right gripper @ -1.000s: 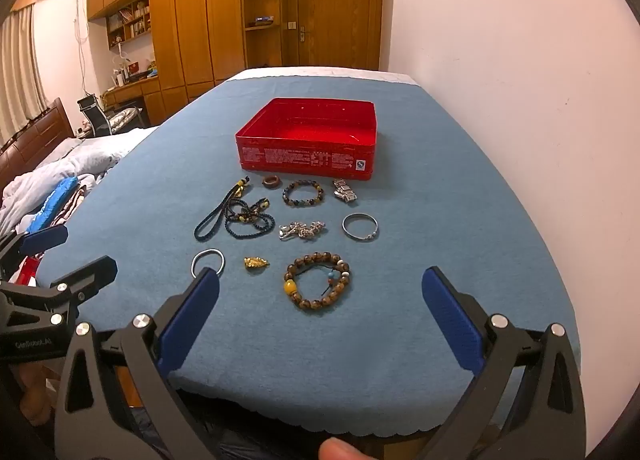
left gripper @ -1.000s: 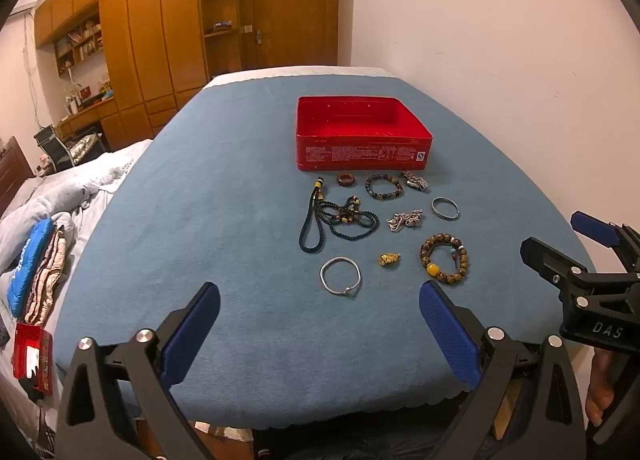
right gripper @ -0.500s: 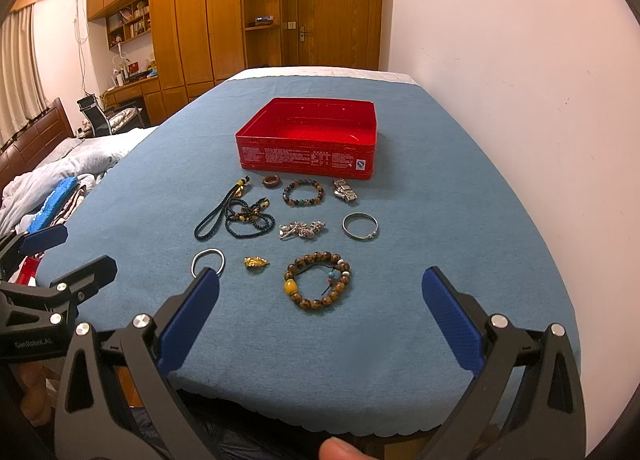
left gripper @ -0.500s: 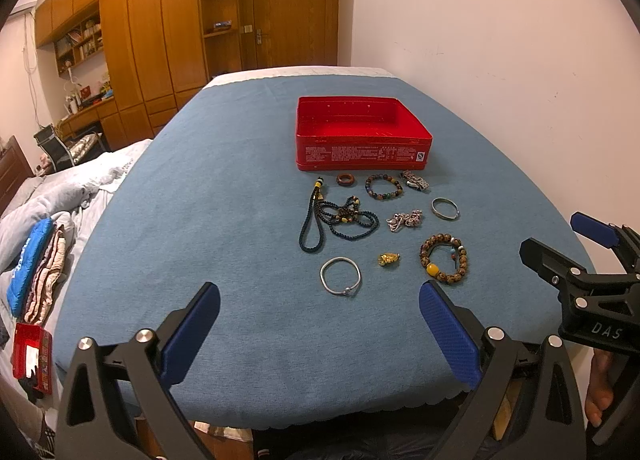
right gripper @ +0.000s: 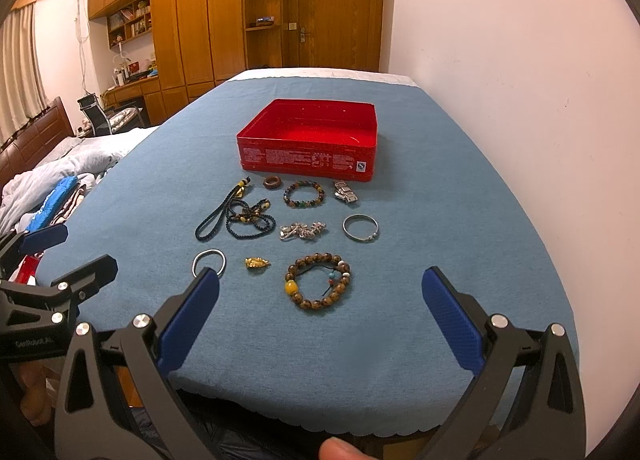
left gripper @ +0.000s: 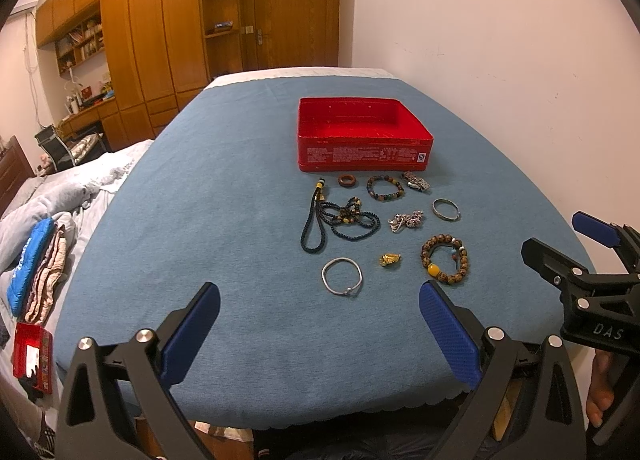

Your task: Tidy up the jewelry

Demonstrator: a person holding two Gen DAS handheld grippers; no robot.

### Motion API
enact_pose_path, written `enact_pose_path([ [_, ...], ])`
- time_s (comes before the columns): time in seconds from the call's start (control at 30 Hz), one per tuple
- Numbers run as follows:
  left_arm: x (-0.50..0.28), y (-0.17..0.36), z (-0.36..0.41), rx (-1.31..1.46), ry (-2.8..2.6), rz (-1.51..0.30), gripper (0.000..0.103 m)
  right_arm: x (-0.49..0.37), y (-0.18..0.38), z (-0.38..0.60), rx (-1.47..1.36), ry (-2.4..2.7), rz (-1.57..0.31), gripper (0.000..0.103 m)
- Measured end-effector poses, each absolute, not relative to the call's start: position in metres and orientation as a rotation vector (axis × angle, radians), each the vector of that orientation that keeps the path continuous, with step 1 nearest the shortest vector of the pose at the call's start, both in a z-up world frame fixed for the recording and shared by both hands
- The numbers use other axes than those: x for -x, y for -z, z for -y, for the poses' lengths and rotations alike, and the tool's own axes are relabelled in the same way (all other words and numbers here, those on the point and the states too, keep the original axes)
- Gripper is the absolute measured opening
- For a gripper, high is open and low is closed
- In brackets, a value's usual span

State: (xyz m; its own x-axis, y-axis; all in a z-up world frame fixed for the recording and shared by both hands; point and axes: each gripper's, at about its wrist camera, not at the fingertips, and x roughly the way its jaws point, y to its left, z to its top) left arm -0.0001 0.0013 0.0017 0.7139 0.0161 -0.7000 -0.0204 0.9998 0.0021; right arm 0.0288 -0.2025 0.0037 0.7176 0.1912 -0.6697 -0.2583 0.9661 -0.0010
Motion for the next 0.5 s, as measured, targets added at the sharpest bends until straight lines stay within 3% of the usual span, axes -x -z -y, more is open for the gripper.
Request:
enact_pose_path([
  [0.5,0.0007,-0.0033,-0.0001,0.005,-0.017,-0.772,0.099,-0.0311,-0.0045,0.2034,0.100,-0.250,-0.730,0.100],
])
